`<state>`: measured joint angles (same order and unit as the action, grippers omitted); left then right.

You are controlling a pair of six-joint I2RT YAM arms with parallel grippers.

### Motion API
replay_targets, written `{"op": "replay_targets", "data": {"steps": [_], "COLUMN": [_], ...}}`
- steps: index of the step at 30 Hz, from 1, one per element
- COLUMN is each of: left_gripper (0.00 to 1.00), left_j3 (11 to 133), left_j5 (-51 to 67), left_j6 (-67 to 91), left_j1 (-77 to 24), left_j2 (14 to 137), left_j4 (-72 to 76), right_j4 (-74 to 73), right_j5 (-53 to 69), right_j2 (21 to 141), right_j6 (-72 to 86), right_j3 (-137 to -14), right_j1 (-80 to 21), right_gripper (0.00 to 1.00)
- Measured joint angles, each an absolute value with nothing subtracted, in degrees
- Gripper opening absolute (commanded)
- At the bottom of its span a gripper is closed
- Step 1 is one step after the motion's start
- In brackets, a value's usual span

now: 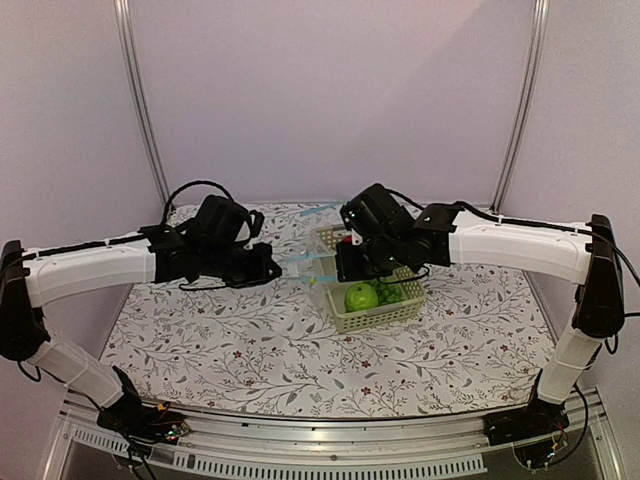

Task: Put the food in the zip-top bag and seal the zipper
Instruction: Open the zipper food storage bag at the center of the board.

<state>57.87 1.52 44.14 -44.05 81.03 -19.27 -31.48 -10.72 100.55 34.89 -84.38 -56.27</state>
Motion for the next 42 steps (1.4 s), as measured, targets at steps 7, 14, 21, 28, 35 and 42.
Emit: {"op": "replay_targets", "data": {"steps": [7,14,21,28,35,42], "left_gripper": [0.33,0.86,0.99,0.99,0.99,1.00], "left_j3": [58.08,58.02,62.39,73.91,76.82,78.37], "left_j5": [0.71,4.75,7.92,11.25,11.64,9.65], "left_j6": [42.04,39.00,28.36,18.65,14.11,10.81], "left_j1": [-44.18,-44.12,-44.14,-44.14,-44.29,-45.25], "left_j2": [81.43,81.47,81.45,83.18,88.23,91.88], "left_j4": [-19.86,-16.95,-18.85,-23.92,-26.96,-30.00], "right_j4": [-30.41,-30.85,-34.81,-38.30,-39.99,-40.34], "right_j5": [-6.74,-3.60,-2.35,-1.37,-1.08,0.38], "right_j2": [100.57,100.86,102.59,102.98,103.07,103.07], "right_j6": [34.57,33.17,30.22,27.31,26.28,25.41], "right_j3": [-84.38,-85.21,-88.75,-90.78,-90.80,-90.80], "right_j1": [-56.16,-56.14,-56.16,-56.16,-56.14,-56.16], "right_gripper": [0.00,0.00,0.00,0.00,0.00,0.00]}}
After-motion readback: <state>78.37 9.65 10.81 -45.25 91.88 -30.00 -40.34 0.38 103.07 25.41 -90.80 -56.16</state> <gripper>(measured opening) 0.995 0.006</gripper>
